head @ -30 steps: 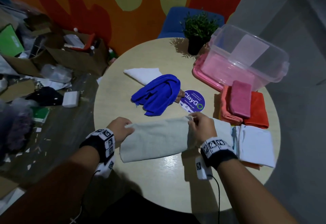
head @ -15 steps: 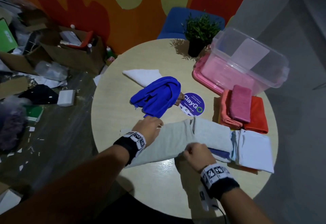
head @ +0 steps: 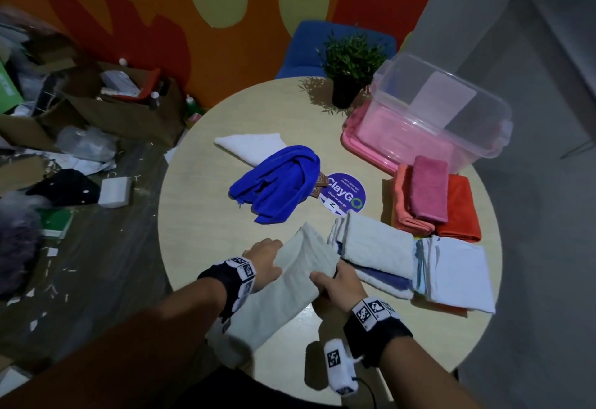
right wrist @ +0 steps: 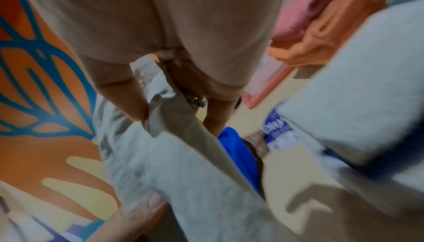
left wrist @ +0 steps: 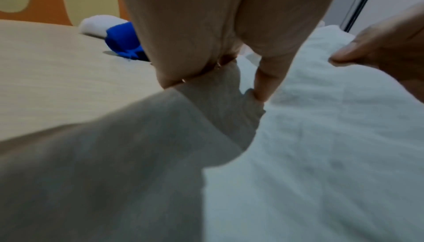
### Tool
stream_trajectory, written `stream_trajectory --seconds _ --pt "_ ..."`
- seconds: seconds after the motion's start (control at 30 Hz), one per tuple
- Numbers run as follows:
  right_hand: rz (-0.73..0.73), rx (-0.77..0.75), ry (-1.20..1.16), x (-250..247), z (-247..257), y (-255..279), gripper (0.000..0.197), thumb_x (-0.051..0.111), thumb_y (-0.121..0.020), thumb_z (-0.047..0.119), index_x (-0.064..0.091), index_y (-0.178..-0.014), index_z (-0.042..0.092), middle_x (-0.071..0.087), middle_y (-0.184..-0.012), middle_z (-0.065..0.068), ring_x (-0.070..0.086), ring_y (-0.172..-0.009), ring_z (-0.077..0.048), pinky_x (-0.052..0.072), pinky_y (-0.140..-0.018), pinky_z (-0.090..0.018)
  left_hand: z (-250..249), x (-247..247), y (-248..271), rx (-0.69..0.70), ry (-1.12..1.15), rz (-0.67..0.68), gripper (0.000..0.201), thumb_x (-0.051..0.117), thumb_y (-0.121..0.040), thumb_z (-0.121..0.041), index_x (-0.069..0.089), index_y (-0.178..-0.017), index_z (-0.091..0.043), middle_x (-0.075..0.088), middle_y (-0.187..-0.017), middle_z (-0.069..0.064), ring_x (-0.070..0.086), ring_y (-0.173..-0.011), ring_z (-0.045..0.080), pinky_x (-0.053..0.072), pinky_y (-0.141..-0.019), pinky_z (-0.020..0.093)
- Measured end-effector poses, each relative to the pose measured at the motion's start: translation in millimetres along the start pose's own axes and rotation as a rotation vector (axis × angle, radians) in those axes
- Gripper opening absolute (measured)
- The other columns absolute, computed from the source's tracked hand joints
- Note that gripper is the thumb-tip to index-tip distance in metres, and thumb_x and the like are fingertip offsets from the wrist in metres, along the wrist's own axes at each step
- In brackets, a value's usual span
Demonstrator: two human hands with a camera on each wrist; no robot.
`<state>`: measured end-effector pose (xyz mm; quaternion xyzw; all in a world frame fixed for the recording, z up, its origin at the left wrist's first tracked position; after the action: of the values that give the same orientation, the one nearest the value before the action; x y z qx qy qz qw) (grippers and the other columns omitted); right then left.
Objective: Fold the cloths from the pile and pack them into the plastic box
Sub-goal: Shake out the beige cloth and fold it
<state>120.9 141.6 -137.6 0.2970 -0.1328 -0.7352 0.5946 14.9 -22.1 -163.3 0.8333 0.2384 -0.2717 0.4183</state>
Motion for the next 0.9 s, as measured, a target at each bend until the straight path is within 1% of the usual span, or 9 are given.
stream_trajectory --seconds 0.13,0.27,0.37,0.47,0.53,0.6,0.67,0.77,0.9 --pt "0.036 -0.088 -0.176 -4.7 30.3 5.2 0.013 0.063 -0.08 -0.001 0.066 -0.093 0.001 0.067 -0.073 -0.001 0.058 -0.065 -0.019 0.045 -0.055 -0.022 3.4 -13.2 12.6 -0.001 0.606 0.024 0.055 0.076 -0.076 -0.018 0.045 -0.122 -0.02 0.065 -0.113 0.007 0.065 -0.104 0.025 0.055 -0.089 0.042" --pt "0.044 -0.186 -0.292 -16.2 78.7 12.5 0.034 0.057 -0.067 0.0 0.062 -0.1 0.005 0.062 -0.071 -0.005 0.051 -0.059 -0.015 0.039 -0.054 -0.024 -21.8 -32.4 23.2 0.143 1.097 0.211 0.07 0.082 -0.07 -0.004 0.053 -0.133 -0.004 0.066 -0.125 0.019 0.063 -0.117 0.036 0.051 -0.098 0.048" --pt "-0.007 -0.323 -0.301 -41.2 125.3 23.7 0.049 0.054 -0.068 -0.014 0.06 -0.113 0.004 0.067 -0.08 -0.009 0.057 -0.068 -0.023 0.044 -0.057 -0.032 -49.1 -86.0 34.3 0.236 0.864 0.027 0.058 0.088 -0.06 -0.03 0.07 -0.111 -0.009 0.074 -0.11 0.011 0.069 -0.107 0.031 0.05 -0.099 0.054" --pt "-0.013 -0.516 -0.261 -64.5 172.0 40.4 0.051 0.059 -0.069 -0.017 0.066 -0.115 0.003 0.074 -0.103 -0.007 0.069 -0.094 -0.023 0.056 -0.081 -0.036 -72.4 -141.4 46.6 0.291 0.722 -0.237 0.041 0.084 -0.061 -0.037 0.074 -0.094 -0.014 0.077 -0.092 0.005 0.072 -0.093 0.026 0.057 -0.087 0.049" --pt "0.003 -0.574 -0.264 -73.4 187.8 54.0 0.051 0.059 -0.071 -0.026 0.074 -0.104 0.011 0.076 -0.099 -0.002 0.07 -0.098 -0.017 0.055 -0.087 -0.029 -89.0 -160.2 56.6 0.409 0.679 -0.319 0.031 0.085 -0.073 -0.027 0.073 -0.092 -0.007 0.075 -0.088 0.011 0.072 -0.089 0.025 0.058 -0.08 0.039" --pt "0.057 -0.584 -0.211 -69.3 184.6 60.0 0.038 0.062 -0.073 -0.029 0.075 -0.084 0.005 0.075 -0.08 0.007 0.069 -0.08 -0.005 0.054 -0.075 -0.022 -90.4 -158.1 64.6 0.433 0.615 -0.347 0.013 0.074 -0.085 -0.002 0.07 -0.091 -0.013 0.071 -0.088 0.005 0.068 -0.083 0.01 0.055 -0.079 0.027" --pt "0.139 -0.521 -0.087 -50.2 160.8 57.4 0.03 0.068 -0.074 -0.023 0.076 -0.078 0.006 0.075 -0.078 0.011 0.07 -0.081 -0.003 0.054 -0.078 -0.022 -71.4 -130.9 59.3 0.368 0.487 -0.29 0.03 0.064 -0.088 0.008 0.071 -0.103 -0.018 0.07 -0.103 0.005 0.065 -0.093 0.012 0.054 -0.089 0.03" --pt "0.292 -0.364 0.17 -12.0 90.4 39.1 0.034 0.073 -0.076 0.0 0.079 -0.075 0.034 0.078 -0.089 0.001 0.072 -0.098 -0.017 0.053 -0.098 -0.04 -32.8 -50.8 49.2 0.282 0.138 -0.034 0.048 0.069 -0.089 -0.008 0.064 -0.13 -0.031 0.05 -0.146 0.0 0.046 -0.13 0.011 0.034 -0.109 0.022" --pt "0.316 -0.2 0.331 11.3 27.7 31.4 0.024 0.062 -0.068 0.032 0.077 -0.077 0.016 0.075 -0.079 -0.01 0.071 -0.081 -0.035 0.057 -0.077 -0.055 -6.7 16.3 52.2 0.275 0.037 0.122 0.037 0.066 -0.093 -0.026 0.064 -0.129 -0.036 0.048 -0.148 -0.01 0.03 -0.145 0.009 0.024 -0.118 0.023"
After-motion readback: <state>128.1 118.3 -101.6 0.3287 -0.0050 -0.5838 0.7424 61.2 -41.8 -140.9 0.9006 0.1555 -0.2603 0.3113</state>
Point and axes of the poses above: each hand's wrist, its own y-axis away from the middle knuckle, its own x-axis out of the palm, z = x × y, the point moved 6 cm from there along -y, towards the middle knuckle
